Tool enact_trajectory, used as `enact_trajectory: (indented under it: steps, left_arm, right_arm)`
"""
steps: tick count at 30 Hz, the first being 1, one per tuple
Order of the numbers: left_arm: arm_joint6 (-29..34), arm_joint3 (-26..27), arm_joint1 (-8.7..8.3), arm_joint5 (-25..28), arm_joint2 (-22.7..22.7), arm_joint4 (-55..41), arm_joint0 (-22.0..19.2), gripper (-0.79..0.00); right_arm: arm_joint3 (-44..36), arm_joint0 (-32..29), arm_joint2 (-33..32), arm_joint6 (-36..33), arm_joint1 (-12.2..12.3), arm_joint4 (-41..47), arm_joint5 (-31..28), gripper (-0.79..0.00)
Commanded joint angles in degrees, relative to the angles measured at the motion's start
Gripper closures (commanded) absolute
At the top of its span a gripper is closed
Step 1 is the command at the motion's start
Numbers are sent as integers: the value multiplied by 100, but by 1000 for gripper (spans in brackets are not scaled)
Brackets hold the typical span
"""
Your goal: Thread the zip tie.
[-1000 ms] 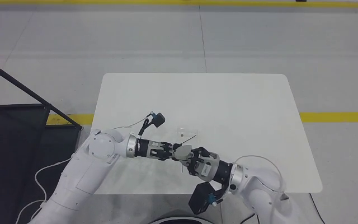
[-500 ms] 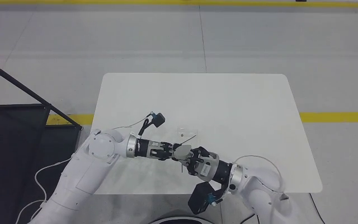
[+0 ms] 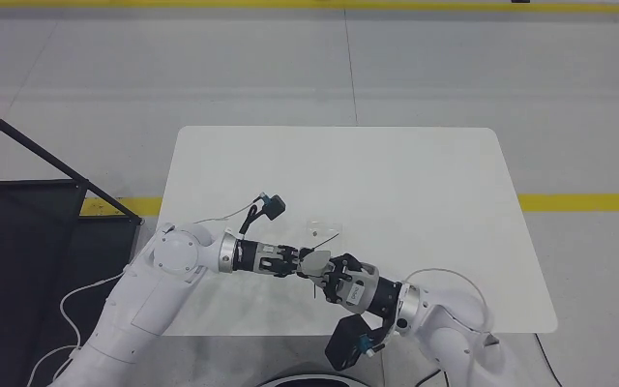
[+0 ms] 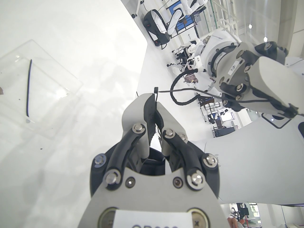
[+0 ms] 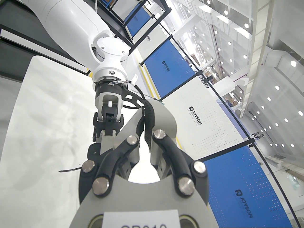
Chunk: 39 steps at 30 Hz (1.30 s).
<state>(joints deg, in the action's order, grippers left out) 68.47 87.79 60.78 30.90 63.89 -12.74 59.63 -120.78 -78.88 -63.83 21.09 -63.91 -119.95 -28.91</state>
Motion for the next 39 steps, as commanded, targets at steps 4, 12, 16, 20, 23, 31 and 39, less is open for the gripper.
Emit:
enact_trajectory:
  steps: [4,12,16,20,23,31,39]
  left_arm:
    - [0,0,0,0,0,0,0,0]
    - [0,0,0,0,0,0,0,0]
    - [0,0,0,0,0,0,0,0]
    - [0,0,0,0,0,0,0,0]
    - [0,0,0,0,0,0,0,0]
    - [0,0,0,0,0,0,0,0]
    - [0,0,0,0,0,0,0,0]
  right_arm:
    - [9,10,2,-27,7,21,40,0]
    - [9,5,10,-32,23,22,55,0]
    - [21,39,32,-82,31,1,-43,0]
    - [13,66,56,-176,37,-13,-117,0]
    - [13,96,72,-183,47,-21,-226,0]
    - [27,172,105,-163,75,-44,-467,0]
    - [11,198,109,-46,115,-71,-665,0]
